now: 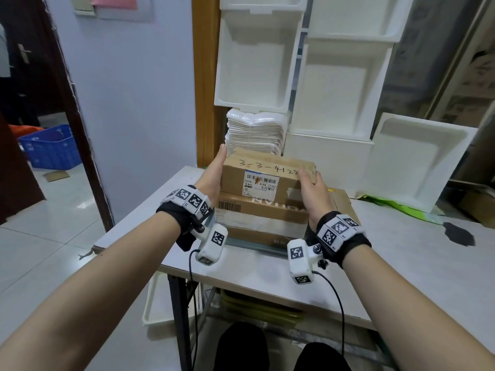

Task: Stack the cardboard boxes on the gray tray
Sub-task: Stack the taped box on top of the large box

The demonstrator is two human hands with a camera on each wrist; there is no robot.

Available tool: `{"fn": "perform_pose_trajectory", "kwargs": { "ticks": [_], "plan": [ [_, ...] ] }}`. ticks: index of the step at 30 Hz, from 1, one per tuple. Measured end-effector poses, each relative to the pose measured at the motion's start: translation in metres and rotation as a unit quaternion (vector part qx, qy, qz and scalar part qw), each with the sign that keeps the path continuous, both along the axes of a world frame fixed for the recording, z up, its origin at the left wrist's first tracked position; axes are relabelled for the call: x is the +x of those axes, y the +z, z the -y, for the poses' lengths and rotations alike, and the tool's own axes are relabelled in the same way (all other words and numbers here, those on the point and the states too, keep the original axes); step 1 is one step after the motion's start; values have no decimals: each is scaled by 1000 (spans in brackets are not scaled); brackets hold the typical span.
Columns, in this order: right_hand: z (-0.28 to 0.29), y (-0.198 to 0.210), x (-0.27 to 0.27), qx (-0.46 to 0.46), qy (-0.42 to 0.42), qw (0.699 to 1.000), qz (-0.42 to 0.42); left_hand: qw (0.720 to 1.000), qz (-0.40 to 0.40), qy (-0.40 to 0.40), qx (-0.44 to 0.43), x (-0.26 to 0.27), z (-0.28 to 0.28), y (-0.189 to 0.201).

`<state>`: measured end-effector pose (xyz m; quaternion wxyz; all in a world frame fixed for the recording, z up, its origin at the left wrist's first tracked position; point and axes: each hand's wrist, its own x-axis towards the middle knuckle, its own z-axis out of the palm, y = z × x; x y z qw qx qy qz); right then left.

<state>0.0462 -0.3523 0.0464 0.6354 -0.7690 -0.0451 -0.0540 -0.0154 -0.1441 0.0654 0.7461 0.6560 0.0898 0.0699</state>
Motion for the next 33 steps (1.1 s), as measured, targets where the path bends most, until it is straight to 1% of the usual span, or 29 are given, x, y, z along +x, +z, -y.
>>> {"fn": "perform_pose_trajectory", "kwargs": {
  "ticks": [6,10,14,18,23,28,33],
  "plan": [
    [4,2,0,-17,14,1000,-15,1000,-2,8,5,-1,2,2],
    [2,1,-3,-12,24,1000,-12,1000,-2,17,-1,0,0,-1],
    [5,1,0,-9,25,999,-27,1000,-5,16,10,-3,2,0],
    [9,6,-1,9,40,998,-40,999,9,26,41,-7,3,13],
    [27,11,5,-4,26,999,-30,994,56,48,83,-4,9,45],
    [52,19,12,12,2,1000,-12,990,111,27,81,6,33,80],
    [78,24,15,21,-18,1000,-2,987,131,-54,68,13,84,87]
  ]
}}
